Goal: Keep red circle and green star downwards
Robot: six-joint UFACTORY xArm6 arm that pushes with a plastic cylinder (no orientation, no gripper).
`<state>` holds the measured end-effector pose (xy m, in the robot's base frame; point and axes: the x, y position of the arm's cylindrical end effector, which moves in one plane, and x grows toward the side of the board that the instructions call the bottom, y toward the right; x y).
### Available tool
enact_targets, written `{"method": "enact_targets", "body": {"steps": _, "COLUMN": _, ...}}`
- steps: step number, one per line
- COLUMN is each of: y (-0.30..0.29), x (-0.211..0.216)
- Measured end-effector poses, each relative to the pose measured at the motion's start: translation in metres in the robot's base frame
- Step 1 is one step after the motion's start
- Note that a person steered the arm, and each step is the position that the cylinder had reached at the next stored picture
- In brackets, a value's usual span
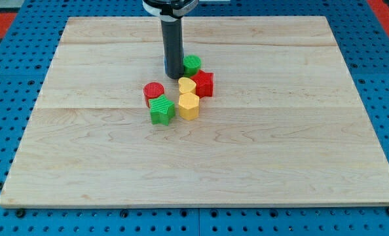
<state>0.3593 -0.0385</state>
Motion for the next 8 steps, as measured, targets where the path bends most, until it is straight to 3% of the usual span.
{"method": "enact_targets", "body": {"steps": 3, "y": -0.021, "x": -0.043}}
{"method": "enact_targets", "body": {"steps": 5, "y": -0.095, "x": -0.045}}
{"method": "enact_targets", "body": {"steps": 7, "y": -0.041, "x": -0.054}}
{"method": "enact_targets", "body": {"steps": 8, "y": -0.059, "x": -0.054}}
